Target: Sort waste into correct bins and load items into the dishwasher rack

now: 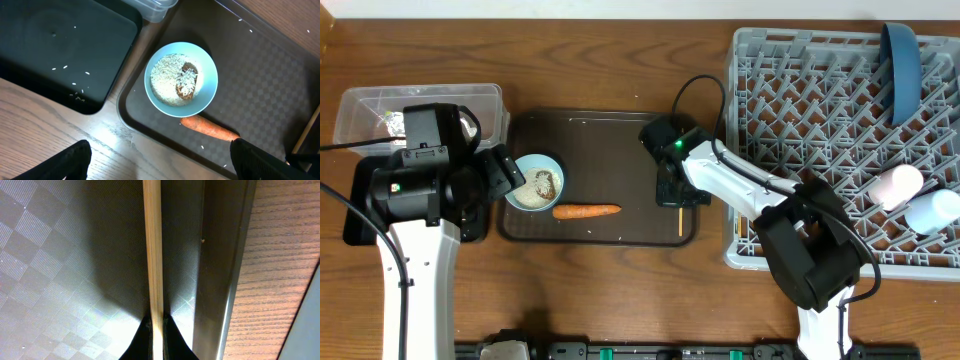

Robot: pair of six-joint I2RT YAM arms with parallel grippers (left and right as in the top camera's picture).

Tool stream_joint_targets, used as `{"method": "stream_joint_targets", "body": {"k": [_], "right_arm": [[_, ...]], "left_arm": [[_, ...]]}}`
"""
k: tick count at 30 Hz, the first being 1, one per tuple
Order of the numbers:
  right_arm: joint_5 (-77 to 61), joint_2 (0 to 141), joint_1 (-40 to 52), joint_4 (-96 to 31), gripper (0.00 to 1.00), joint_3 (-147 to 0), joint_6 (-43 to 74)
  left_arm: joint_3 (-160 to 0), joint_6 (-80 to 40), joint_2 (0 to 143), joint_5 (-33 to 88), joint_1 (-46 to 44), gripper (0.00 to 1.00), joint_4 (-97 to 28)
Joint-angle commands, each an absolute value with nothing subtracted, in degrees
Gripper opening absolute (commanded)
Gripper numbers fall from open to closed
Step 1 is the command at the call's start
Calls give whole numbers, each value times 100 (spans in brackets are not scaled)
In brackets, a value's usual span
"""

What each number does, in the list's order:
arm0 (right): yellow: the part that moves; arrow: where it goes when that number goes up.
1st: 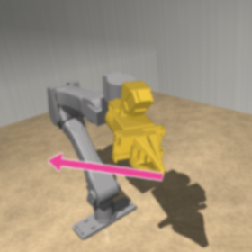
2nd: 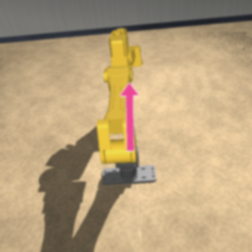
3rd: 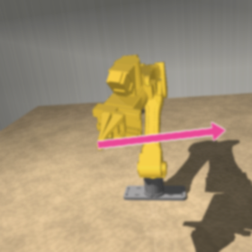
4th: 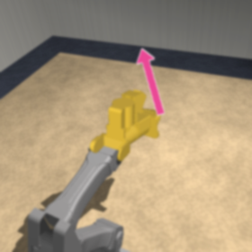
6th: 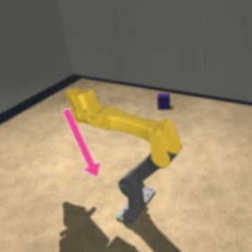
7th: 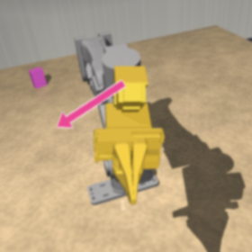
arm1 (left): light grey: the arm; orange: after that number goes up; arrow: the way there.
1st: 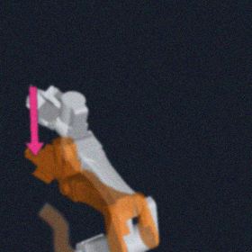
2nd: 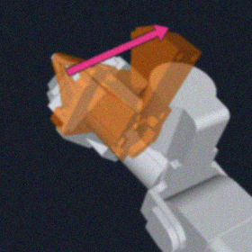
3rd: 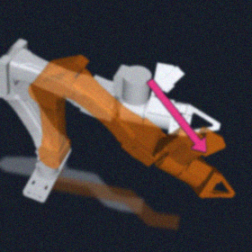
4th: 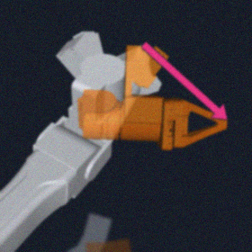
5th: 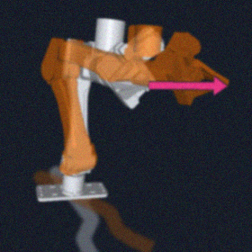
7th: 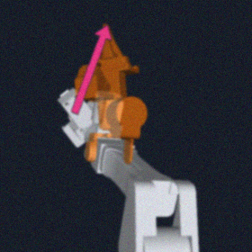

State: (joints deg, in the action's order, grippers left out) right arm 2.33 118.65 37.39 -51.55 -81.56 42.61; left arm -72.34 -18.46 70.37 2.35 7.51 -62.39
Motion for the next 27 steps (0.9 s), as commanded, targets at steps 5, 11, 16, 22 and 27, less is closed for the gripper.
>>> {"method": "stream_joint_targets", "body": {"k": [5, 11, 16, 22, 27], "right_arm": [[274, 11719, 3815, -5304, 1, -8313, 4073], [279, 10753, 3557, -5693, 1, -8956, 3363], [543, 9880, 3212, -6075, 1, -9019, 3094], [967, 9642, 2628, -6912, 1, -8956, 2768], [958, 9644, 2403, -6803, 1, -8438, 2759]], "left_arm": [[-7194, -1920, 7046, 145, 779, 89, -6248], [-7194, -1920, 7046, 148, 779, 89, -6248], [-7194, -1920, 7046, 145, 779, 89, -6248], [-7194, -1920, 7046, 148, 779, 89, -6248], [-7194, -1920, 7046, 145, 779, 89, -6248]]}}
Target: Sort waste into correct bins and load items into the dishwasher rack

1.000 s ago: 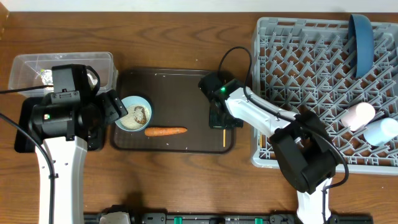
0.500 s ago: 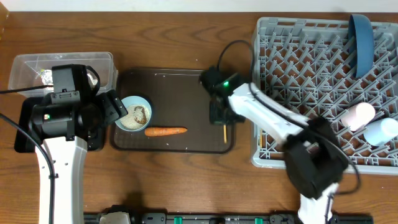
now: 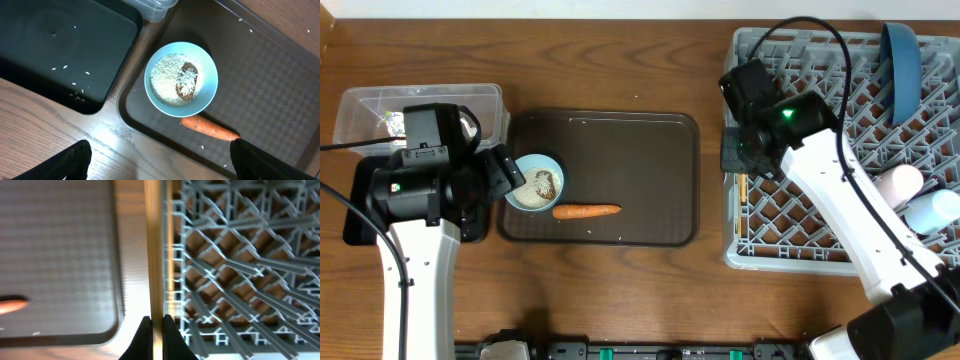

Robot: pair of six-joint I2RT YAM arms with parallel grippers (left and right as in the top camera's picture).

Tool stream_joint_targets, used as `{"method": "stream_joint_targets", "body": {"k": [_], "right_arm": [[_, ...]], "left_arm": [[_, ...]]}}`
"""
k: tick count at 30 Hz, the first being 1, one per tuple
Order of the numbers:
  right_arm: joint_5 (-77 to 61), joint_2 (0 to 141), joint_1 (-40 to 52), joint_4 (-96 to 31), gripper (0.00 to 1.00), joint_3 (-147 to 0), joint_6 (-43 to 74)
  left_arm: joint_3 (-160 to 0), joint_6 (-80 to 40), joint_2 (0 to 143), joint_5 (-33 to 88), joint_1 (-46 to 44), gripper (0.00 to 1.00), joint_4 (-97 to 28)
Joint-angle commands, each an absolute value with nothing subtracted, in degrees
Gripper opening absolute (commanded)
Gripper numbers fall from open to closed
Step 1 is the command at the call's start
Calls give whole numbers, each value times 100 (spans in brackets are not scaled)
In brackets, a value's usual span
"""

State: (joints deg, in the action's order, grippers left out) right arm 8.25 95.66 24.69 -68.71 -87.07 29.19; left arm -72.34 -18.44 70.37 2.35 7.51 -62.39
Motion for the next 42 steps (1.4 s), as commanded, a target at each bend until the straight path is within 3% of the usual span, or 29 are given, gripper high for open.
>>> {"method": "stream_joint_targets", "body": {"k": [1, 13, 17, 19, 27, 35, 42], "right_arm": [[963, 9644, 2399, -6711, 1, -8309, 2757], [1024, 9655, 2388, -5739, 3, -7155, 2783], [1074, 9655, 2379, -5734, 27, -7150, 2777], [1076, 9655, 2379, -5714, 33, -7153, 2777], [895, 9389, 2397, -5767, 37, -7738, 2357], [-727, 9198, 2705, -5520, 61, -8597, 819], [-287, 9190, 2891, -5863, 56, -8530, 978]], "left_arm": [[-7194, -1920, 7046, 145, 779, 89, -6248], [-7194, -1920, 7046, 148, 779, 89, -6248], [-7194, -1920, 7046, 145, 779, 89, -6248], [-7194, -1920, 7046, 145, 779, 89, -6248], [-7194, -1920, 7046, 145, 779, 89, -6248], [-7194, -1922, 7061, 148, 779, 89, -6248], [-7161, -2152, 7271, 816, 692, 90, -6270]]}}
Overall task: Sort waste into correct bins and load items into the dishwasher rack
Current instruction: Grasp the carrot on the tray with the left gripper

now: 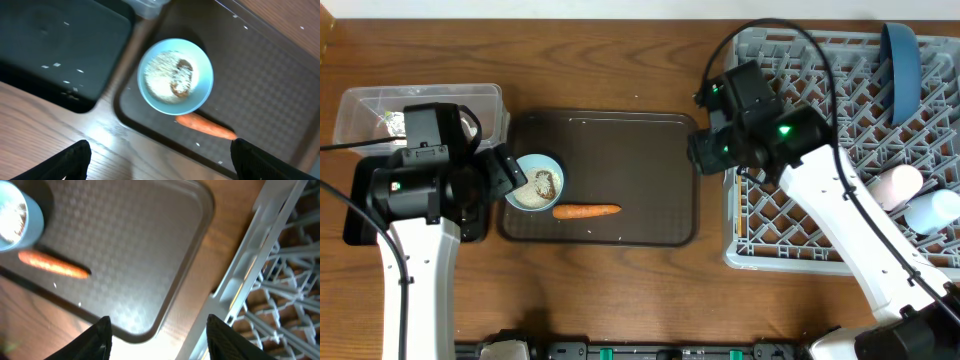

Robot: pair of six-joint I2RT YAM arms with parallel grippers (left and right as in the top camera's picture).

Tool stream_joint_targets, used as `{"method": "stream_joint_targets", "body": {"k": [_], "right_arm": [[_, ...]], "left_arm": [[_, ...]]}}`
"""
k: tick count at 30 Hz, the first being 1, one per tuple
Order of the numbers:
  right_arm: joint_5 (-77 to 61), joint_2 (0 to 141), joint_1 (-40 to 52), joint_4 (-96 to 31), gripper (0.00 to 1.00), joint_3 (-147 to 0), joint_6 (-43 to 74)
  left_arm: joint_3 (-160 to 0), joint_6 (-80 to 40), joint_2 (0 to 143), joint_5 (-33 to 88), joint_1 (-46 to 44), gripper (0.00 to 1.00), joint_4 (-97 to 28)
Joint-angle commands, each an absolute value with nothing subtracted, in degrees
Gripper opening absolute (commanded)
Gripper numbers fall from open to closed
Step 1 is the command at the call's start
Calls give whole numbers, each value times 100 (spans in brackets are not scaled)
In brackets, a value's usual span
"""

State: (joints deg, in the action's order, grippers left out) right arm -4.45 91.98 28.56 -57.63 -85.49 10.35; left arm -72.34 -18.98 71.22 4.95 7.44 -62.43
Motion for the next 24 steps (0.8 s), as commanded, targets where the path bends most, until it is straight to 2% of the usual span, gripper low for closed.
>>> {"method": "stream_joint_targets", "body": {"k": [1, 3, 8, 10, 13, 17, 24], "right_arm": [[-75, 9155, 2875, -5968, 57, -8532, 1118], [176, 9050, 2775, -6152, 61, -8536, 1256], [198, 8694, 2237, -6412, 72, -8534, 1260], [193, 8562, 1920, -6528, 76, -8534, 1260], [193, 8475, 1463, -6768, 77, -8534, 1247], [193, 8482, 1223, -6919, 77, -8532, 1118], [196, 8482, 1085, -6987, 77, -8532, 1105]], "left_arm": [[-7144, -2320, 7332, 814, 613, 90, -6267], [-7135, -2582, 7450, 812, 469, 90, -6272], [-7120, -3798, 7817, 814, -73, 99, -6272], [-7078, -4576, 7983, 816, -301, 98, -6272], [-6978, -5771, 8256, 819, -602, 98, -6270], [-6775, -6709, 8652, 810, -923, 98, -6156], [-6556, -6914, 9583, 812, -1319, 98, -5404]]}}
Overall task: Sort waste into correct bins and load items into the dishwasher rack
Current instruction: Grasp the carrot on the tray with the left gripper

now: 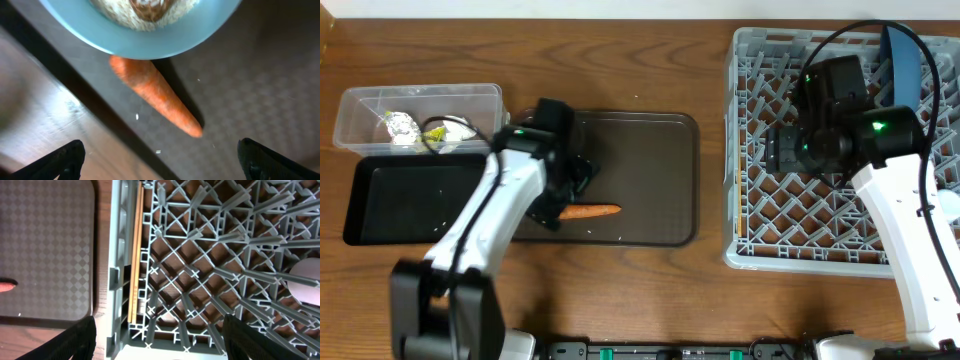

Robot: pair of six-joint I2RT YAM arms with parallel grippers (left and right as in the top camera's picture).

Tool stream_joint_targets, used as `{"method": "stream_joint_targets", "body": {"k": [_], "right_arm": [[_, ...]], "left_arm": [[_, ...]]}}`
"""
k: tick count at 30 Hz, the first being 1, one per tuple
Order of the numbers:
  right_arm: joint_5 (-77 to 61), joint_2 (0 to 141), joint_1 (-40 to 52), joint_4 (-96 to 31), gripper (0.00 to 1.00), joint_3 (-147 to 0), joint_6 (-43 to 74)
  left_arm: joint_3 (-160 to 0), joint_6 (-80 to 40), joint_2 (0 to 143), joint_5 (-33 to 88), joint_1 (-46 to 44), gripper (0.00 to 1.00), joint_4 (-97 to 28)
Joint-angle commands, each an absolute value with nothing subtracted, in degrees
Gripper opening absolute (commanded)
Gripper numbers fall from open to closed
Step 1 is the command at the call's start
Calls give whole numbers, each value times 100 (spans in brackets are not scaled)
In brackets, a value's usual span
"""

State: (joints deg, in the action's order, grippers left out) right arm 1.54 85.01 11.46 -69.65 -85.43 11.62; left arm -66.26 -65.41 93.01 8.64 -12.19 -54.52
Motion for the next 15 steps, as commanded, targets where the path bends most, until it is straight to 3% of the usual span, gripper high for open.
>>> {"method": "stream_joint_targets", "body": {"k": [1, 13, 15], "right_arm": [[196, 8482, 1085, -6989, 77, -8532, 1105], [196, 8482, 1085, -6989, 77, -8532, 1107], [196, 8482, 1085, -6991, 77, -8532, 1107]], "left_arm": [[-6556, -6919, 9741, 816, -1358, 98, -5365], [-6460, -6864, 10755, 703, -1424, 99, -4989], [-6394, -6866, 10842, 655, -1422, 96, -4932]]}}
